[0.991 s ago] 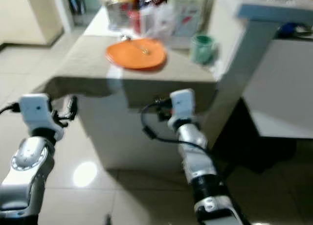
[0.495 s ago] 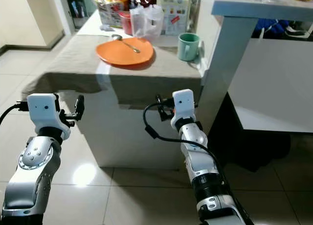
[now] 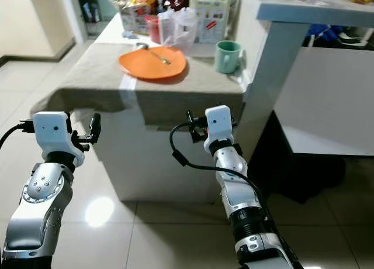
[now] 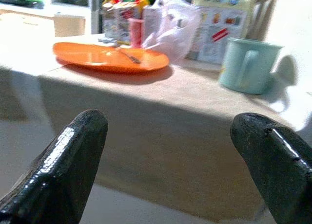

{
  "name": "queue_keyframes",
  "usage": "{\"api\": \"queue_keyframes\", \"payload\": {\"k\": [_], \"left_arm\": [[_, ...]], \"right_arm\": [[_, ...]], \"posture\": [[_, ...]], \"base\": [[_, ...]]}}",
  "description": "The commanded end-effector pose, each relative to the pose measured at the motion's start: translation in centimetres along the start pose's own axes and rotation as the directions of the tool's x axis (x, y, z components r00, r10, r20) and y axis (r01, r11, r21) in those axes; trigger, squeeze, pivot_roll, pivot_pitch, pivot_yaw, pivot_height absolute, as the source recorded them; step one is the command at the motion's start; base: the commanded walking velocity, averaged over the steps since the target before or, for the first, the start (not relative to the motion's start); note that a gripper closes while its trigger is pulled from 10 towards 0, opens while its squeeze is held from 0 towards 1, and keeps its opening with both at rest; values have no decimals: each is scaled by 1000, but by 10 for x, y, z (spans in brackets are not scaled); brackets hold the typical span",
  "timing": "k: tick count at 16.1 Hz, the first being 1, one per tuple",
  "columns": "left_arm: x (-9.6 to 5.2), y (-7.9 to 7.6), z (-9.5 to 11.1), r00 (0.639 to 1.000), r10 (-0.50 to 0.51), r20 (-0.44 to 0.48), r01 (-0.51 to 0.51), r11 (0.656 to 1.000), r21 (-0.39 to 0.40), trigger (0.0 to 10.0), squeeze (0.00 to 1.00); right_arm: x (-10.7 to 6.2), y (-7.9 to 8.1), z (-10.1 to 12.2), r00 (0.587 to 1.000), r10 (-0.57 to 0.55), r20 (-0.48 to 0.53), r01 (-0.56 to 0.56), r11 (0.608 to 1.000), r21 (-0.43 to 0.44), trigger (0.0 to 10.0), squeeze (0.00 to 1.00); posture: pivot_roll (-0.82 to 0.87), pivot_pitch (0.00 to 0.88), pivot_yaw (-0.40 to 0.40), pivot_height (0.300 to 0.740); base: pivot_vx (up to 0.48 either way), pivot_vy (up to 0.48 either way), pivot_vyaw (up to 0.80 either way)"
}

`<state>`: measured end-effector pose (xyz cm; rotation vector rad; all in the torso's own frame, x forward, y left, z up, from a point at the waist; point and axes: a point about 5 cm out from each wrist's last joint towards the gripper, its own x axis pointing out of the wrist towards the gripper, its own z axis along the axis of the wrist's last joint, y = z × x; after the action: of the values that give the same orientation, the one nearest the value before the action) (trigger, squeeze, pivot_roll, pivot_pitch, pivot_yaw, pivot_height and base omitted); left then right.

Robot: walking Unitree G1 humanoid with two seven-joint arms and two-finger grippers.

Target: Setting the table

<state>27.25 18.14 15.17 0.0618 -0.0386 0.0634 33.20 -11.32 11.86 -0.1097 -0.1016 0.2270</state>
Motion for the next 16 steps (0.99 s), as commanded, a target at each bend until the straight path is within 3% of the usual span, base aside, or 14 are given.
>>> {"api": "queue_keyframes", "payload": {"k": [1, 13, 16], "left_arm": [[2, -5, 6, 999, -23, 25, 23, 1000, 15, 10000, 0], [3, -17, 15, 993, -90, 80, 87, 995, 46, 10000, 0], [3, -16, 16, 993, -85, 86, 81, 996, 43, 10000, 0]], "right_arm": [[3, -3, 8, 999, -13, 32, 13, 1000, -10, 10000, 0], [4, 4, 2, 1000, 2, 23, -2, 1000, -16, 10000, 0], [4, 7, 3, 999, 10, 35, -10, 1000, -17, 10000, 0]], "posture": [[-16, 22, 10, 740], [-8, 0, 11, 740], [-3, 0, 10, 740]], "base": [[480, 0, 0], [480, 0, 0], [0, 0, 0]]}}
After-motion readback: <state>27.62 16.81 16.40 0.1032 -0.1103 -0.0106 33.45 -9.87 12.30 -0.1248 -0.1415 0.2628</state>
